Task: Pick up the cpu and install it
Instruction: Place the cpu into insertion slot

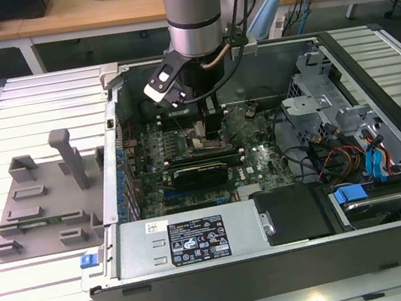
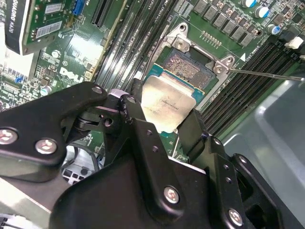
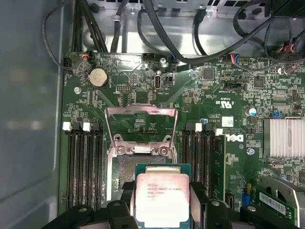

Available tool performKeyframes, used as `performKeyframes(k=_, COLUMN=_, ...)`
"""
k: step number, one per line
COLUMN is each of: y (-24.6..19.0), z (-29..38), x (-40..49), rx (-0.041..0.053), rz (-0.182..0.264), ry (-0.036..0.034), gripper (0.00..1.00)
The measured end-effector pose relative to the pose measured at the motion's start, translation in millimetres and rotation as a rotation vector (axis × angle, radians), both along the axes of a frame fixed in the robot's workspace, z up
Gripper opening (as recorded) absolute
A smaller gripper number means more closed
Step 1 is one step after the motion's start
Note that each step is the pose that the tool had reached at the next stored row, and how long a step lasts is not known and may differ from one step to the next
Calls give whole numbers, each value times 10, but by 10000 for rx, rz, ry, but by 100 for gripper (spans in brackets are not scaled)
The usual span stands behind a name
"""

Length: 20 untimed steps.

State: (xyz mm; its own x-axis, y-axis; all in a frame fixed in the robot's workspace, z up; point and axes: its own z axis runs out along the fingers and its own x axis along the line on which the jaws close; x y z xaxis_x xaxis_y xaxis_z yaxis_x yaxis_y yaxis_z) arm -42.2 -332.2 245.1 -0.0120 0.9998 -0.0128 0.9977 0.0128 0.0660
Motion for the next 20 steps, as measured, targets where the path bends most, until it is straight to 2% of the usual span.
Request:
performKeyframes(k=3, y=1, z=-22, x=0, rx=8, rz=-9, ry=-2, gripper=55)
performKeyframes(k=5, y=7, z=-65, x=0, rx=17, rz=27, ry=-64, gripper=55)
performKeyframes(k=7, y=11, z=-118, x=-2, rx=16, rz=40, ry=-73, gripper=55)
performKeyframes(k=11, y=16, z=-123, x=-2, rx=19, rz=37, ry=-75, gripper=55)
performKeyframes(k=14, y=52, z=-149, x=-9, rx=16, rz=39, ry=-73, gripper=55)
performKeyframes(k=20, y=57, z=-154, x=-10, rx=16, rz=39, ry=-73, gripper=55)
